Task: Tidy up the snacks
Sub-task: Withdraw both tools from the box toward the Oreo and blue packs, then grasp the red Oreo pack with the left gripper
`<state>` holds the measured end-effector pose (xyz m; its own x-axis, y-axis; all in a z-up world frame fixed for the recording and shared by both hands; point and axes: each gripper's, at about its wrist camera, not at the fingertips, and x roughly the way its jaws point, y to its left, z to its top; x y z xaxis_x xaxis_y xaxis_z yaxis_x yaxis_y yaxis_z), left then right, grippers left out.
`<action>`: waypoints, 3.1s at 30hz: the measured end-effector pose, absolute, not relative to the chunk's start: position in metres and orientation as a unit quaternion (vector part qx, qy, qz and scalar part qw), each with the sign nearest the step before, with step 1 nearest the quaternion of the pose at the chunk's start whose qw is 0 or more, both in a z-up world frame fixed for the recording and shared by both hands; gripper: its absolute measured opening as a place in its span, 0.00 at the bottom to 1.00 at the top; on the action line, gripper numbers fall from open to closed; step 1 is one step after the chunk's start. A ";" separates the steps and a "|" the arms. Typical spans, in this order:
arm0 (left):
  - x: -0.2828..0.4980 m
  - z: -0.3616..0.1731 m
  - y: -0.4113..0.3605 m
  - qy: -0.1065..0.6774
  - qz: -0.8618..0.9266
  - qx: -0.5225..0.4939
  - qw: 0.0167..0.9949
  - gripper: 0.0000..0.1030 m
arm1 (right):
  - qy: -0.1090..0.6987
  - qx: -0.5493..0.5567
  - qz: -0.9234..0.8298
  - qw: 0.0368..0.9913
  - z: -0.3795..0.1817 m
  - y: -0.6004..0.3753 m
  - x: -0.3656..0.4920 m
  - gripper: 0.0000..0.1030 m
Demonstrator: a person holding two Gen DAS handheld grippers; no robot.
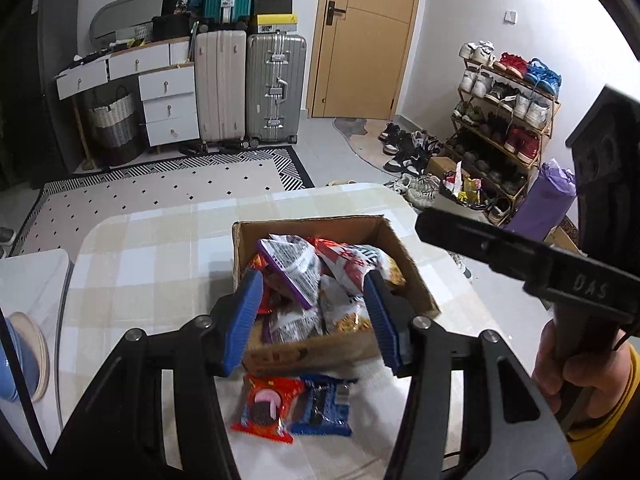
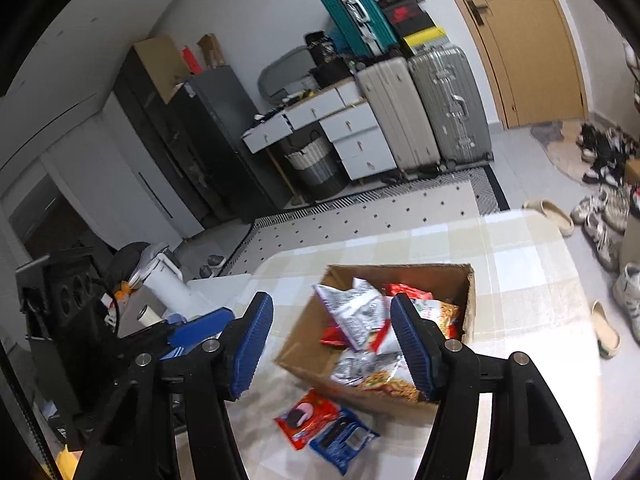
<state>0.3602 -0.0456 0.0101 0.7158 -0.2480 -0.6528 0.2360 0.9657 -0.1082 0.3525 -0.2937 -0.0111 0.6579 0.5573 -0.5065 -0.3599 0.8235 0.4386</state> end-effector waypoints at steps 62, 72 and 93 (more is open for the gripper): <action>0.130 -0.100 0.038 0.341 -0.024 -0.056 0.938 1.00 | 0.271 0.107 0.228 0.929 -0.136 -0.270 0.117 0.99; 0.247 -0.150 0.026 0.397 -0.024 -0.017 0.918 1.00 | 0.319 0.117 0.226 0.913 -0.166 -0.268 0.166 0.99; 0.389 -0.213 0.006 0.458 -0.068 0.018 0.886 0.43 | 0.385 0.146 0.196 0.890 -0.186 -0.262 0.245 0.99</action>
<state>0.3895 0.0057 -0.2134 0.5713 -0.1039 -0.8141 0.1360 0.9902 -0.0310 0.2455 -0.2621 -0.1861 0.6271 0.4609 -0.6280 -0.2357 0.8806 0.4110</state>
